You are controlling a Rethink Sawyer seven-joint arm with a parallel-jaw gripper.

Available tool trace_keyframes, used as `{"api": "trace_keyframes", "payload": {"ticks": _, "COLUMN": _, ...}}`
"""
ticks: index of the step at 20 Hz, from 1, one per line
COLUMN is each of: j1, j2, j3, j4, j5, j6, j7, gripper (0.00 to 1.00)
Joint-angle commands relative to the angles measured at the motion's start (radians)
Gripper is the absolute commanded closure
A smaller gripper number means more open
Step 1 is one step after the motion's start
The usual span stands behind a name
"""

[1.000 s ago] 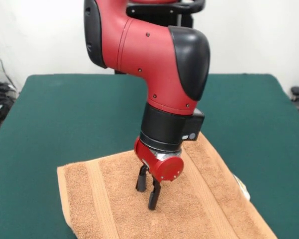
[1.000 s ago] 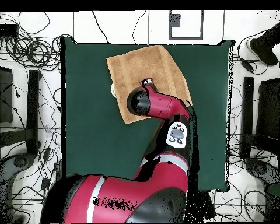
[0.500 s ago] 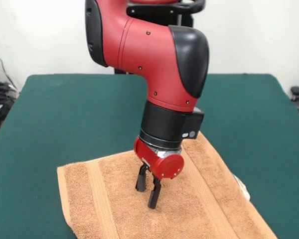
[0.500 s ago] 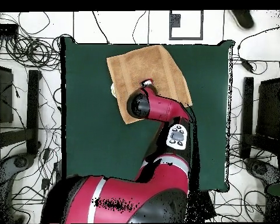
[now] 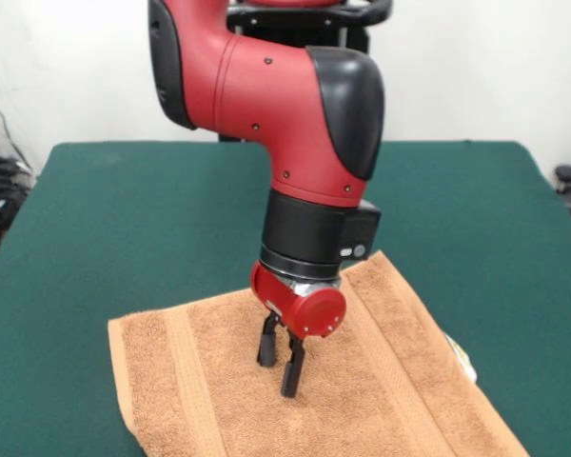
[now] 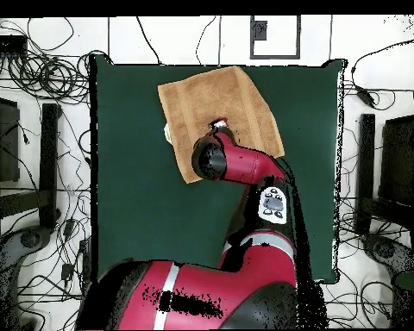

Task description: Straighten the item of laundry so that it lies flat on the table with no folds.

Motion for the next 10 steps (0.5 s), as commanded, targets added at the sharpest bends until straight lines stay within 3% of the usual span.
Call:
{"api": "trace_keyframes", "payload": {"ticks": 1, "j1": -0.088, "j2": 0.208, "j3": 0.152, "j4": 0.262, "j5": -0.130, "j6": 0.019, "j7": -0.028, "gripper": 0.00}}
{"api": "trace_keyframes", "payload": {"ticks": 10, "j1": -0.113, "j2": 0.188, "j3": 0.180, "j4": 0.307, "j5": -0.154, "j6": 0.057, "j7": -0.016, "gripper": 0.00}}
